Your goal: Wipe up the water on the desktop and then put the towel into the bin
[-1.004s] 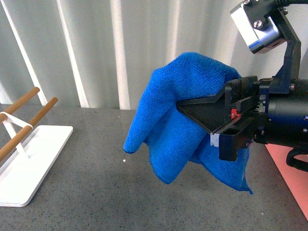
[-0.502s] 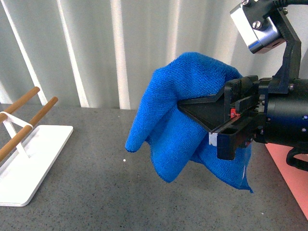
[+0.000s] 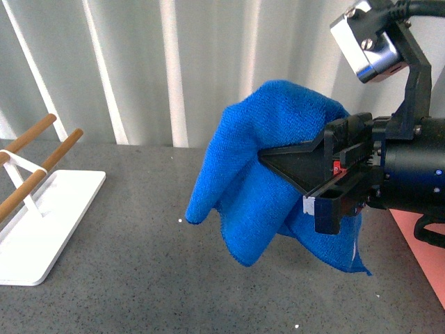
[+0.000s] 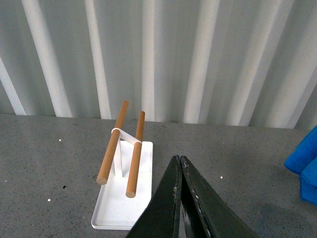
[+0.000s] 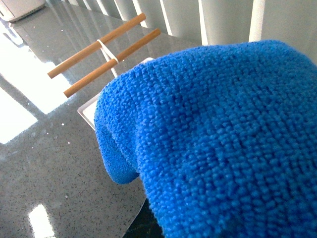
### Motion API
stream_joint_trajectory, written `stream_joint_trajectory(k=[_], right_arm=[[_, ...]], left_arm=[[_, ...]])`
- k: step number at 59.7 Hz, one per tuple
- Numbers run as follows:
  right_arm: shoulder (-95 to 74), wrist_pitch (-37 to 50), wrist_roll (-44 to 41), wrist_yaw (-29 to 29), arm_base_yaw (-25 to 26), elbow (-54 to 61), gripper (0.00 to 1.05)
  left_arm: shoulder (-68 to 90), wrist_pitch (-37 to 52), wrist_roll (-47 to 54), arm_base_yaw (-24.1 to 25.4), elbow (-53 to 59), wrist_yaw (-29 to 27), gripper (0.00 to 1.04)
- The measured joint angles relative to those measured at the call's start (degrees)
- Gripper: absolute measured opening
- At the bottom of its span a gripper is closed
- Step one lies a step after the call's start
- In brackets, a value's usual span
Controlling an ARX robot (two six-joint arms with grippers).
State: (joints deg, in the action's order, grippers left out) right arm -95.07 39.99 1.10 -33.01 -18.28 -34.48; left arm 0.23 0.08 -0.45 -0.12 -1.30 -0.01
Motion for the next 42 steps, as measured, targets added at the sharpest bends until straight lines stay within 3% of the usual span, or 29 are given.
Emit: stream_joint_trajectory(k=[6, 10, 30, 42], right_arm=[[-2.1, -0.5, -0.4, 0.0, 0.5, -1.0, 0.06], [-4.9, -2.2, -1.3, 1.0, 1.1, -2.8, 0.06], [-21.0, -19.8, -12.5, 11.0, 2.1, -14.0, 0.06], [-30.5, -30.4, -17.4, 17.2, 2.0, -25.3, 0.06]], left_arm=[[0.0, 0.0, 0.0, 0.0, 0.0, 0.0, 0.22], [0.0, 0.0, 0.0, 0.0, 0.0, 0.0, 0.38], [0.0, 0.0, 0.0, 0.0, 0.0, 0.0, 0.97], [0.0, 0.0, 0.1, 0.0, 0.0, 0.0, 0.98]])
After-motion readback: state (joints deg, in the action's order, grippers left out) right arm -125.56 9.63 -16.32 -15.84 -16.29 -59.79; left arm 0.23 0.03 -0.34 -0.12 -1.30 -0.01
